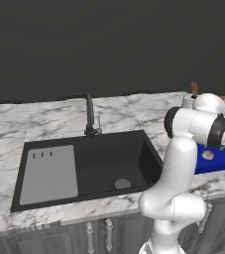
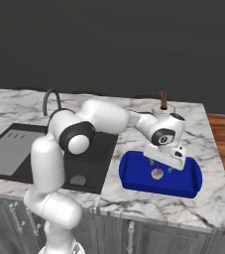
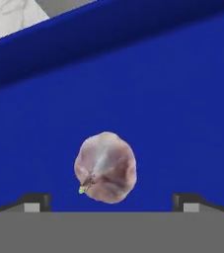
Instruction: Pick up all produce items and place them in the sink. Turn on the sink faucet to wash them. Then turn the sink off and put them in the tray.
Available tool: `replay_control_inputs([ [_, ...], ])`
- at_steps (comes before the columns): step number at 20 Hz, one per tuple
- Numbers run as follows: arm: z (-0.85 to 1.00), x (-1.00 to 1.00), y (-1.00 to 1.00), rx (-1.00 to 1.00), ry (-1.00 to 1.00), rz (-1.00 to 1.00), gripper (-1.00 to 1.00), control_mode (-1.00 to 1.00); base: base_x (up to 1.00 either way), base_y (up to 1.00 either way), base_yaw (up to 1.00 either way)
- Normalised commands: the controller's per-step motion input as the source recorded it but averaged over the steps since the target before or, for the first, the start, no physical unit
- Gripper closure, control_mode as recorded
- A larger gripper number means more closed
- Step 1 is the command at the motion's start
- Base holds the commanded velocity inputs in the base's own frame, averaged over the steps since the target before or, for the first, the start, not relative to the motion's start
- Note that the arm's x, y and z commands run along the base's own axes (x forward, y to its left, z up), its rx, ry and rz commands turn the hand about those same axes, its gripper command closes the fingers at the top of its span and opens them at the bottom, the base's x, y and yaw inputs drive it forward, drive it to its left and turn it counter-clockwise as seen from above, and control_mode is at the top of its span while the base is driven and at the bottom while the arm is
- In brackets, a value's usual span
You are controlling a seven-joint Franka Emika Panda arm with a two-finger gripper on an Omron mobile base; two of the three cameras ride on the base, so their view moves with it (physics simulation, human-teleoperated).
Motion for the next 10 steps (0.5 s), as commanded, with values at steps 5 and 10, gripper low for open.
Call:
replay_control_inputs([
  [5,0.94,-0.52,0.10,-0.04,-0.14,0.00,-1.00,-1.00,0.00,0.00,0.00],
  [10,0.83,-0.82,0.25,-0.08,-0.11,-0.04,-1.00,-1.00,0.00,0.00,0.00],
])
